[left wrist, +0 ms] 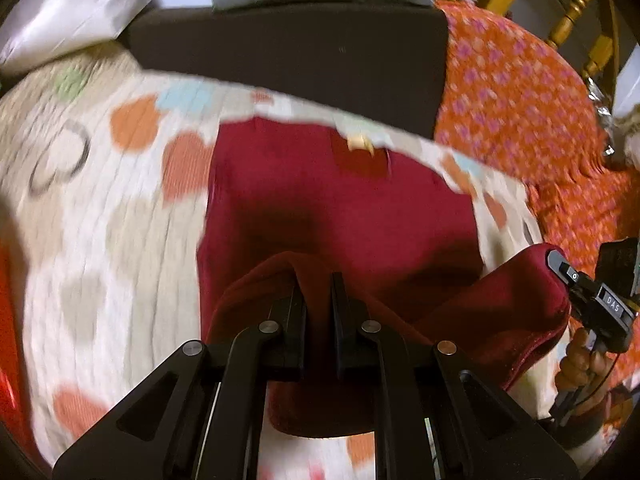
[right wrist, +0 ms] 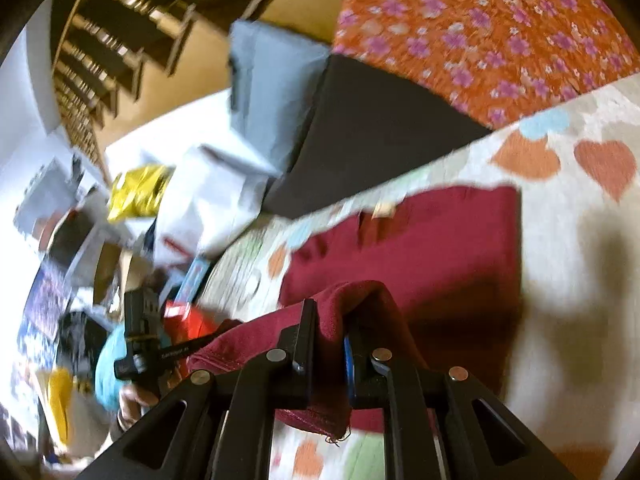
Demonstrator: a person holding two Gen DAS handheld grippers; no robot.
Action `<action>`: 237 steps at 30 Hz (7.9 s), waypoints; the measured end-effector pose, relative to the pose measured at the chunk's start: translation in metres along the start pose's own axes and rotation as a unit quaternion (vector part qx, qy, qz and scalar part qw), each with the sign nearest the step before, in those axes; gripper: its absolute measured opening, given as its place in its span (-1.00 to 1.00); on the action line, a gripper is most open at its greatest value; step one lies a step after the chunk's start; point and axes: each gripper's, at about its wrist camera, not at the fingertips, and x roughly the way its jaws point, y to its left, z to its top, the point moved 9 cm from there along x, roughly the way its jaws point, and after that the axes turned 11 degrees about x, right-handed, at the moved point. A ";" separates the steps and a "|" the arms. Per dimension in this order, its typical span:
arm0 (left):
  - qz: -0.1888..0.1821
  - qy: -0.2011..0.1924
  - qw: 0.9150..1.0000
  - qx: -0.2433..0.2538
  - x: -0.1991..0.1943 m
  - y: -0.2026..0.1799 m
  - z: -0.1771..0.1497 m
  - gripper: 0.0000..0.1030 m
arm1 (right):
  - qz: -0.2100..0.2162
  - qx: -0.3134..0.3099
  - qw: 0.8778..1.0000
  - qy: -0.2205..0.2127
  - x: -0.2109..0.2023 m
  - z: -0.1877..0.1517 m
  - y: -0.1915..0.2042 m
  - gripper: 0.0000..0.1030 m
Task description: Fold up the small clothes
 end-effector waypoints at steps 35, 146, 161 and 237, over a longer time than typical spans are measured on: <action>0.104 0.031 0.988 -0.105 0.123 0.122 0.075 0.28 | -0.244 -0.074 0.966 -0.033 0.092 0.056 -0.074 -0.20; 0.217 0.032 0.970 -0.104 0.029 0.150 -0.012 0.28 | -0.244 -0.294 0.914 0.136 0.358 -0.040 0.091 -0.16; 0.142 -0.033 0.981 -0.128 0.016 0.145 0.011 0.28 | -0.129 -0.207 0.961 0.131 0.323 -0.024 0.107 -0.74; 0.053 0.000 0.996 -0.072 0.067 0.098 0.038 0.32 | -0.280 -0.140 0.950 0.015 0.085 0.015 -0.057 -0.42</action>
